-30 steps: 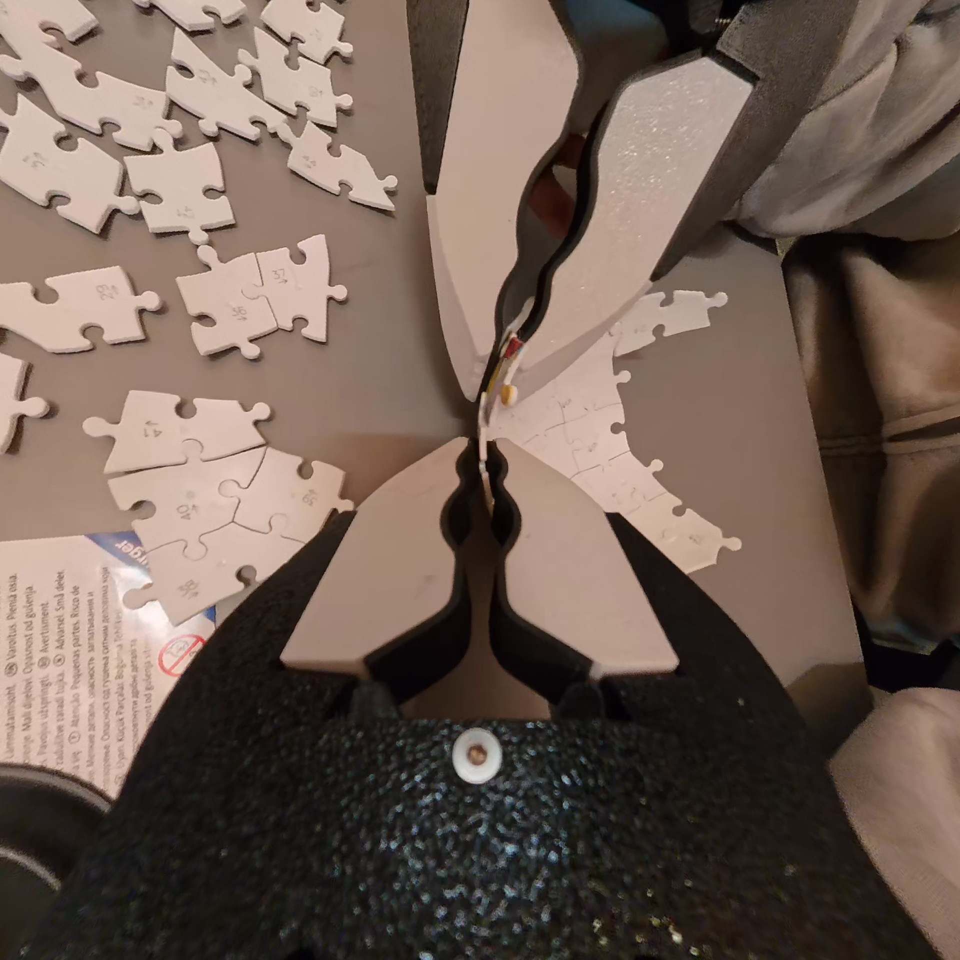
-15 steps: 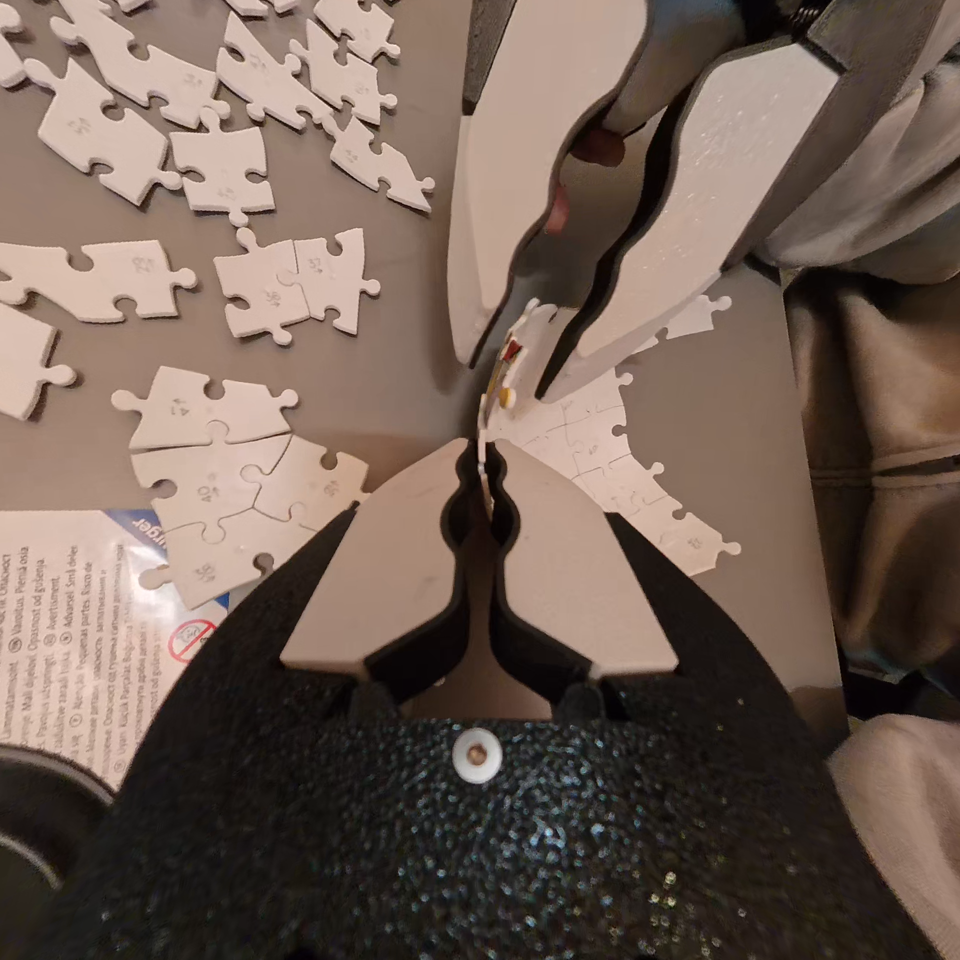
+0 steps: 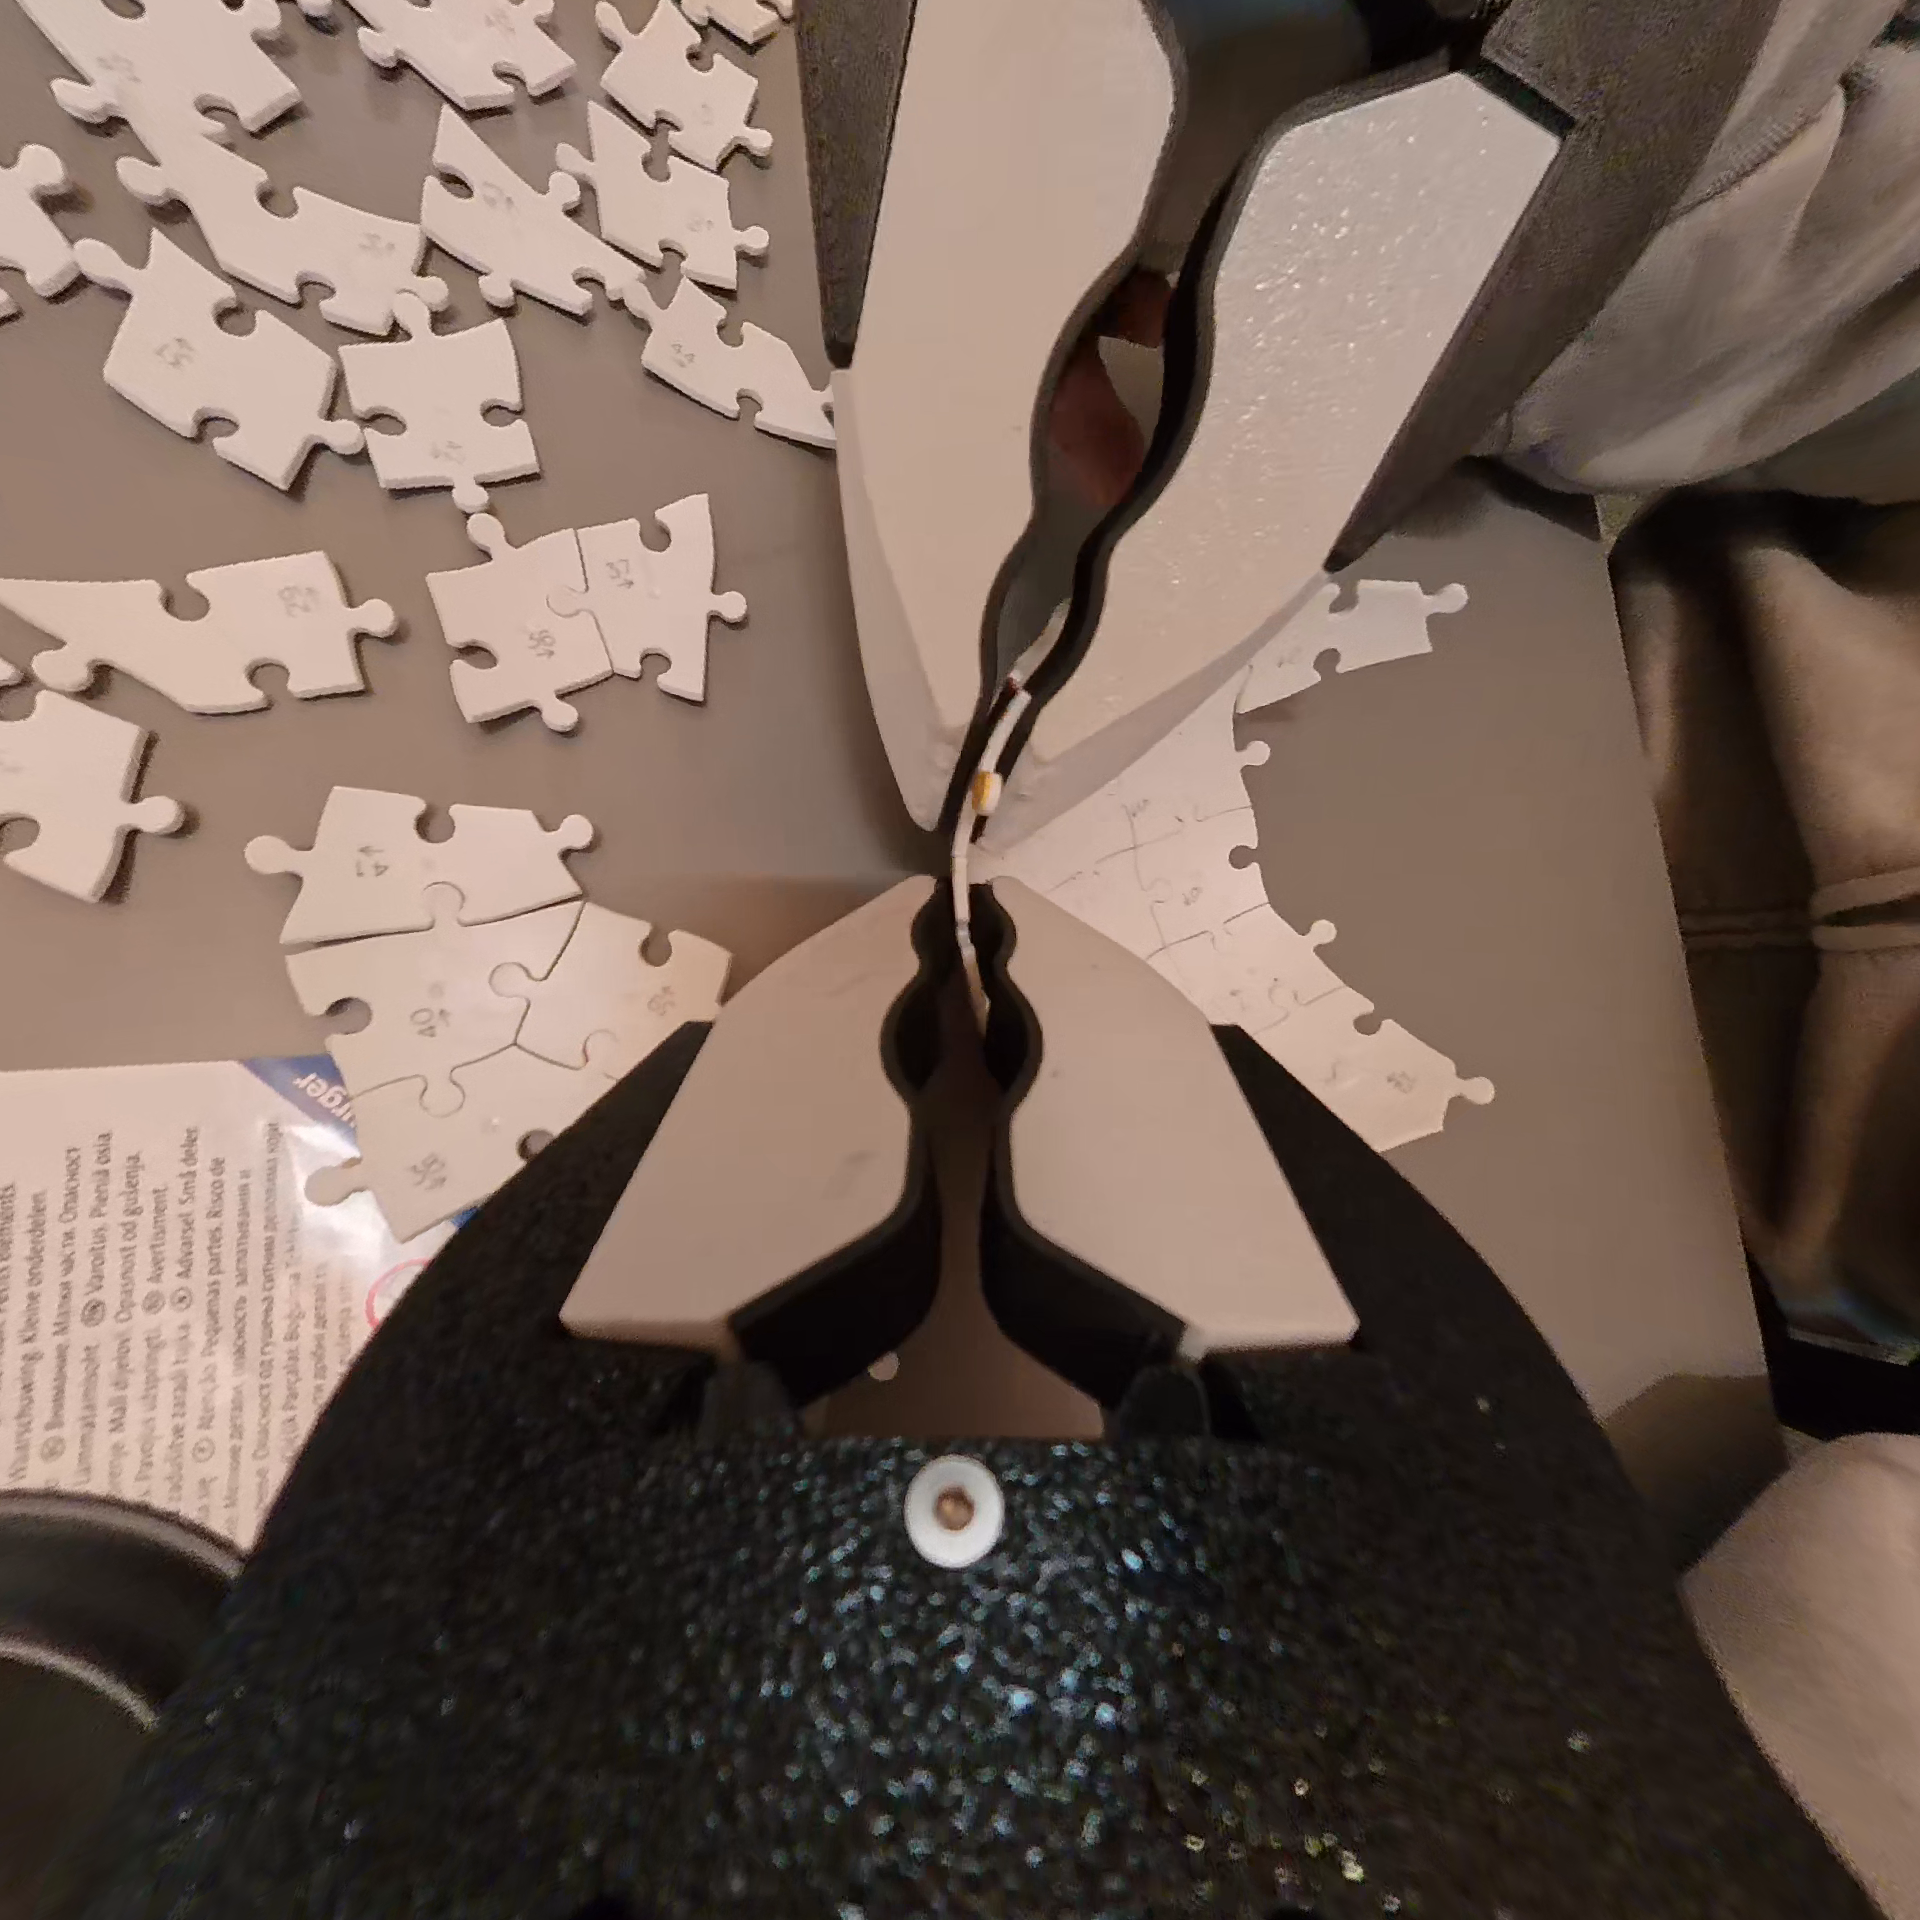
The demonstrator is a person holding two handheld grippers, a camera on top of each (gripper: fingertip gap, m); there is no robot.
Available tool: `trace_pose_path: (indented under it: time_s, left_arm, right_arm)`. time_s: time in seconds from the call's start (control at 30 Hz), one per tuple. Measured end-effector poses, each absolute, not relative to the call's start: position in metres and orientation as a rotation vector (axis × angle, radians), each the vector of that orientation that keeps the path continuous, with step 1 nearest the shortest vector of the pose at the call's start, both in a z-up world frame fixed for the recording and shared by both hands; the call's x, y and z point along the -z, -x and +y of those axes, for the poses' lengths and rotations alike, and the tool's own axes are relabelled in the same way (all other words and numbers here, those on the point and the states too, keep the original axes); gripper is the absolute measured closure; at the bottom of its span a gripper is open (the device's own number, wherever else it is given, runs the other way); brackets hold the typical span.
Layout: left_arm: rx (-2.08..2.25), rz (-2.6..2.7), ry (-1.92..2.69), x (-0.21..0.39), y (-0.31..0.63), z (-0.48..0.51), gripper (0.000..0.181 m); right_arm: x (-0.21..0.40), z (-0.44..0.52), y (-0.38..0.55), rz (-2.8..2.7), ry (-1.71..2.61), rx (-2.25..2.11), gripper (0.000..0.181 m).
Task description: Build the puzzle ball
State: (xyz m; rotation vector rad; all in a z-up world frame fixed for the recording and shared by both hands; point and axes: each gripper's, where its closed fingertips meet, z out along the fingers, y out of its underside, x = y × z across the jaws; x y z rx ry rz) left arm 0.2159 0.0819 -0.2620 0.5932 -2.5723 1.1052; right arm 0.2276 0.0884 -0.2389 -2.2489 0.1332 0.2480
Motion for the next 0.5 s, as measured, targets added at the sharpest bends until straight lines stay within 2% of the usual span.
trace_pose_path:
  time_s: [0.2,0.3,0.5]
  left_arm:
    - [-1.096,-2.557,-0.606,0.263,-0.216,0.081,0.179]
    - [-1.090,-2.552,-0.628,0.263,-0.217,0.082,0.179]
    - [-1.089,-2.538,-0.652,0.264,-0.219,0.083,0.179]
  right_arm:
    - [0.240,0.087,-0.228,0.150,2.239,-0.284,0.177]
    - [0.237,0.081,-0.236,0.187,2.249,-0.228,0.154]
    - [0.228,0.058,-0.237,0.314,2.248,-0.273,0.157]
